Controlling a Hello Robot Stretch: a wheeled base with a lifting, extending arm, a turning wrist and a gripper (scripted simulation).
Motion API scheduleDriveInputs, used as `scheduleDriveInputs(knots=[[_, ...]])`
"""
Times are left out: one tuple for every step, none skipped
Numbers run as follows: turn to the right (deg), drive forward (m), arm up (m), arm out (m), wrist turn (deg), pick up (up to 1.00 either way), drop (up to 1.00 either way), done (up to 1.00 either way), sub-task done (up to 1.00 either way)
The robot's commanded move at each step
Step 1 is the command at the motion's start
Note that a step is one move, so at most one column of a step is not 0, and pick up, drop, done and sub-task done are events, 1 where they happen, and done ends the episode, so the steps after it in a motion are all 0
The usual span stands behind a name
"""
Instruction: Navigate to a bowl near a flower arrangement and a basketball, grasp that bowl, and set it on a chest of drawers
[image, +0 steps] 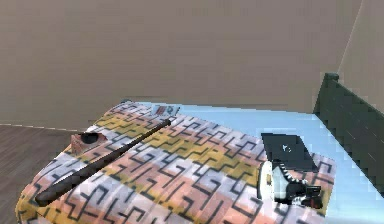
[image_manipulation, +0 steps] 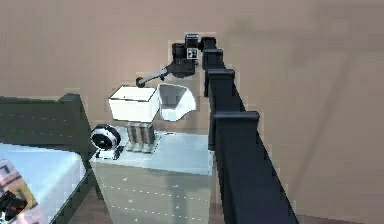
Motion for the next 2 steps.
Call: scheduleDriveInputs(knots=[[0.0,0.00,0.00,-0.08,0.0,0.00,0.00,0.00,0.00],[0.0,0.00,0.00,0.00,-45.0,0.00,0.00,0.00,0.00]])
